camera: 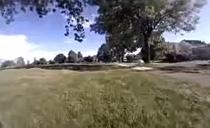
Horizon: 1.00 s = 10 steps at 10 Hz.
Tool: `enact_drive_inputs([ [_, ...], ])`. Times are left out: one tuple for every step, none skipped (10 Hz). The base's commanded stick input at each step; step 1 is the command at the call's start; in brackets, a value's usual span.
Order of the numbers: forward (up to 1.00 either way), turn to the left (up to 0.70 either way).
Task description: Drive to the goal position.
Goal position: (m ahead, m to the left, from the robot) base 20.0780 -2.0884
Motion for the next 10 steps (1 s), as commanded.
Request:
enact_drive_inputs([
  [1.00, 0.00],
  [1.00, 0.00],
  [1.00, 0.00],
  [1.00, -0.03],
  [1.00, -0.11],
  [1.00, -0.13],
  [1.00, -0.13],
  [1.00, -0.12],
  [1.00, -0.03],
  [1.00, 0.00],
])
